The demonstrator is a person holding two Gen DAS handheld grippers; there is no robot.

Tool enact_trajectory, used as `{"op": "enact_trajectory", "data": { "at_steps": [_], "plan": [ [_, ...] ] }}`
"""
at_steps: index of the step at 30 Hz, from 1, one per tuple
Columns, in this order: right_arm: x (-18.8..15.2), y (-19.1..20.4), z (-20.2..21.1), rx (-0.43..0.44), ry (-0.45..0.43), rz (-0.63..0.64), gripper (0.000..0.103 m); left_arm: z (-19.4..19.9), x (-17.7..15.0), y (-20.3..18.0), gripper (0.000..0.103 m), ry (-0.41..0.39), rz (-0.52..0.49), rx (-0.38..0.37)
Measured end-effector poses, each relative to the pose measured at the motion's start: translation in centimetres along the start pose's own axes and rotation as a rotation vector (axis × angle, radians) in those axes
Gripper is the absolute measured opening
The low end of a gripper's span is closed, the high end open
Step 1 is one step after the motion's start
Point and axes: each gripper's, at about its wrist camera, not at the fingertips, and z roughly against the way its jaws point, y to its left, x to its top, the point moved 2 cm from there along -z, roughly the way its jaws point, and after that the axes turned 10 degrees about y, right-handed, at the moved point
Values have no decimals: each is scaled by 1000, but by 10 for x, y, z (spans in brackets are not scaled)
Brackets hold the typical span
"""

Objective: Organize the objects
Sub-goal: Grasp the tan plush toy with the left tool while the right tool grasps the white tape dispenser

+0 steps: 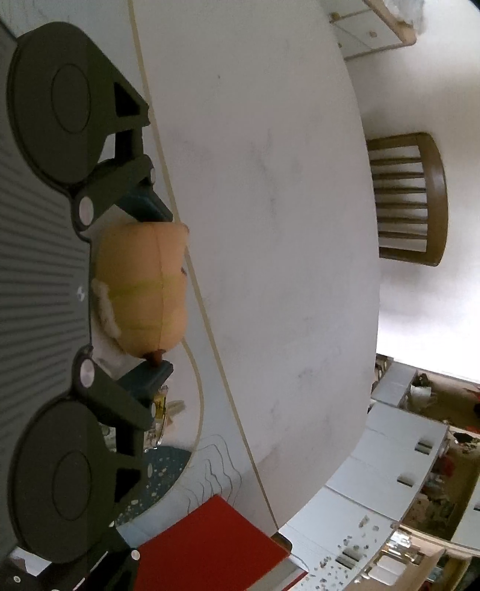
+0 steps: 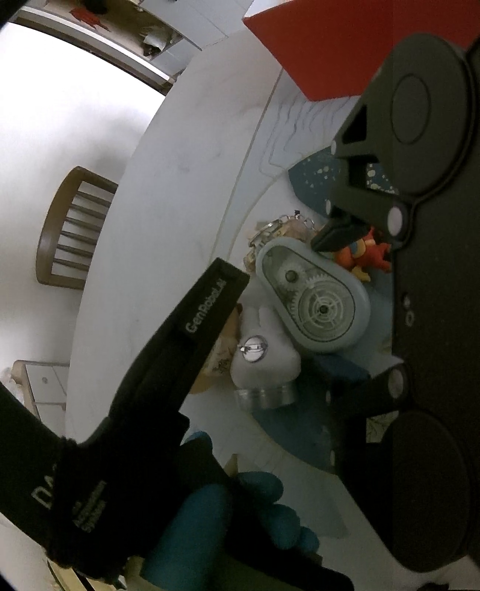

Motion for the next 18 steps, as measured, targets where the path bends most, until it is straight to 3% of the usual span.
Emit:
{"op": "enact_trajectory", "data": {
  "at_steps": [18],
  "plan": [
    [-29, -18, 40, 36, -78, -69, 55, 46, -17, 5, 74, -14, 52, -71]
  ]
}}
